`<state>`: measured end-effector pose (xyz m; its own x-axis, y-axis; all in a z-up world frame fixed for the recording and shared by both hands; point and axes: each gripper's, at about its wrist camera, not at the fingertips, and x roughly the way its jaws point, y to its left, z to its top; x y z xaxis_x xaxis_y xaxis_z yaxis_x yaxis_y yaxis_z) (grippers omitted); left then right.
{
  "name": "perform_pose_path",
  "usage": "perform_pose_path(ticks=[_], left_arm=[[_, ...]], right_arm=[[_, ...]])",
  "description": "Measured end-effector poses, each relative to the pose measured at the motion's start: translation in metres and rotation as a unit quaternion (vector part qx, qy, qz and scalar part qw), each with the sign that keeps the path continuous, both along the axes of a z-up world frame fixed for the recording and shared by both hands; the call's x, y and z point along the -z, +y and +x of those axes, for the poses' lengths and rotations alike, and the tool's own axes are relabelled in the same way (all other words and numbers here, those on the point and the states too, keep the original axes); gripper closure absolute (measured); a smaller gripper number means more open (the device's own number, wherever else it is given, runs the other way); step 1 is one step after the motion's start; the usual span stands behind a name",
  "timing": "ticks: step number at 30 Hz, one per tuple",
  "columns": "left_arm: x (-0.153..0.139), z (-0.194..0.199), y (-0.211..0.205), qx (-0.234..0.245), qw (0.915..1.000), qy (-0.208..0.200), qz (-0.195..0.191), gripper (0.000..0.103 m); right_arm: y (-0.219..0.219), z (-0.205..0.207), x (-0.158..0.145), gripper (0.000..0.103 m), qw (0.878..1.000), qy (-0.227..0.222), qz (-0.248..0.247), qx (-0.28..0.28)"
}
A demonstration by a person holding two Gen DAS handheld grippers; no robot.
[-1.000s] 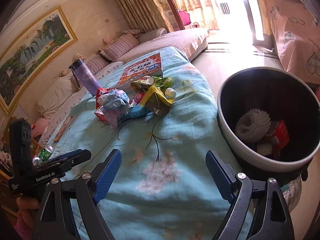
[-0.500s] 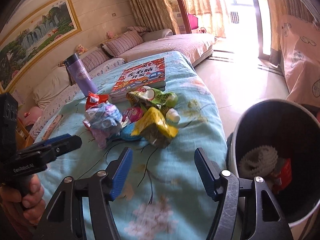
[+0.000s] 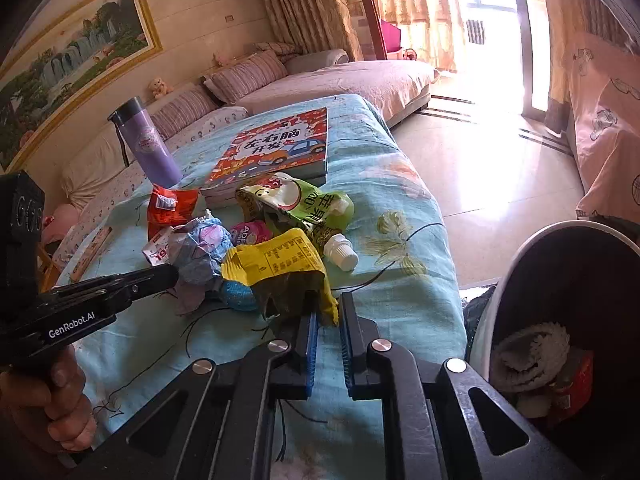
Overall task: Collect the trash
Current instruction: 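Grasp the yellow wrapper with the right tool while the left grasps crumpled white-purple paper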
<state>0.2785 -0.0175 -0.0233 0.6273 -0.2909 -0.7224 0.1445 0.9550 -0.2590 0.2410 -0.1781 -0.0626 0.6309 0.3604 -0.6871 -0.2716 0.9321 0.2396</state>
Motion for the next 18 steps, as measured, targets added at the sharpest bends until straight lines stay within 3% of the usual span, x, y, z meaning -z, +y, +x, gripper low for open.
perform_pose_path(ticks=[14, 15, 16, 17, 18], left_arm=[[-0.018, -0.044, -0.004, 0.000, 0.9998, -0.019, 0.006, 0.099], [-0.016, -0.042, -0.002, -0.003, 0.9999, -0.013, 0.004, 0.086], [-0.013, -0.039, -0.001, -0.011, 0.9999, -0.007, 0.004, 0.058], [-0.010, -0.036, 0.001, -0.025, 0.9997, -0.003, 0.007, 0.043], [-0.007, -0.033, 0.003, -0.035, 0.9994, -0.006, 0.008, 0.035]], right_arm=[[-0.036, -0.055, -0.013, 0.094, 0.999, 0.000, 0.034, 0.025], [-0.036, -0.057, -0.013, 0.094, 0.999, 0.001, 0.036, 0.026], [-0.037, -0.059, -0.014, 0.094, 0.999, 0.001, 0.037, 0.026], [-0.037, -0.061, -0.015, 0.094, 0.999, 0.001, 0.038, 0.026], [-0.036, -0.064, -0.015, 0.094, 0.999, 0.000, 0.038, 0.027]])
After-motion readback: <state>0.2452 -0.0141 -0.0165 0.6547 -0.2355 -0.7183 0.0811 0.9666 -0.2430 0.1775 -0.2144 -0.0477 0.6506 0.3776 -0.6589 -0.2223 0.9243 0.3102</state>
